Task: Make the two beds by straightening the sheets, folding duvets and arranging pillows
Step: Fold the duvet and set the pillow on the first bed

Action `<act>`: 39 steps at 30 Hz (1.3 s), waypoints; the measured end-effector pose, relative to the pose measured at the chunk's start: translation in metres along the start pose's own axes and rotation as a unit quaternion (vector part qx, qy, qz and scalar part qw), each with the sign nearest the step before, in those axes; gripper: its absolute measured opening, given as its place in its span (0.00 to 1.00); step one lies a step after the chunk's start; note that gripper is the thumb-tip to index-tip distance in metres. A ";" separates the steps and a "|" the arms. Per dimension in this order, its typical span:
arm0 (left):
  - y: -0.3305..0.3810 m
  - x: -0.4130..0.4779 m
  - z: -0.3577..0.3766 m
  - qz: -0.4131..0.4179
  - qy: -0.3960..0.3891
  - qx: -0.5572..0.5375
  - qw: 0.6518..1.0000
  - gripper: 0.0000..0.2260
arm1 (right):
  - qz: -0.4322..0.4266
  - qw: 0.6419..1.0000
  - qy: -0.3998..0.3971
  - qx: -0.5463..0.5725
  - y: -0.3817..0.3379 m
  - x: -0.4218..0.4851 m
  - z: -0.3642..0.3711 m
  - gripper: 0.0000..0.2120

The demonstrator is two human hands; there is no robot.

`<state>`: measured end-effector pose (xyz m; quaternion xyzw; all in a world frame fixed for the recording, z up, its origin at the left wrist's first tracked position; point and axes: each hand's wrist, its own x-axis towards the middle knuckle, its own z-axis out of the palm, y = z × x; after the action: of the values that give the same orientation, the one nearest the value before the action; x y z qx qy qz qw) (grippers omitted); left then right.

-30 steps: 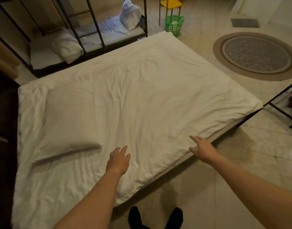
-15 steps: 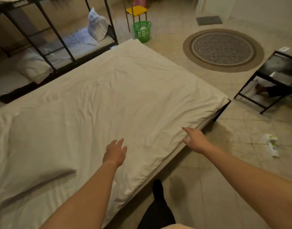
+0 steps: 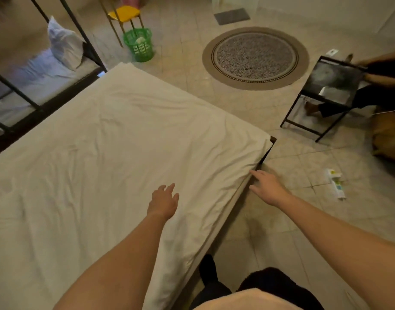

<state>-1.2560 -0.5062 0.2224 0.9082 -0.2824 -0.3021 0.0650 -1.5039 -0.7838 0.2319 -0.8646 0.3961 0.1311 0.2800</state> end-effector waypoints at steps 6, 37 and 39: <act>0.074 0.073 -0.014 -0.013 0.007 -0.004 1.000 0.24 | 0.003 0.999 -0.029 0.017 0.057 0.067 -0.049 0.30; 0.286 0.624 0.000 -0.057 0.040 -0.064 0.996 0.28 | 0.160 0.974 -0.098 0.124 0.180 0.464 -0.033 0.27; 0.290 0.657 0.002 -0.057 0.068 -0.054 0.995 0.29 | 0.158 0.975 -0.090 0.125 0.181 0.474 -0.021 0.26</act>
<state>-0.9619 -1.1107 -0.0318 0.9364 -0.2083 -0.2576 0.1158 -1.3318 -1.1816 -0.0330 -0.7338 0.5139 0.2006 0.3965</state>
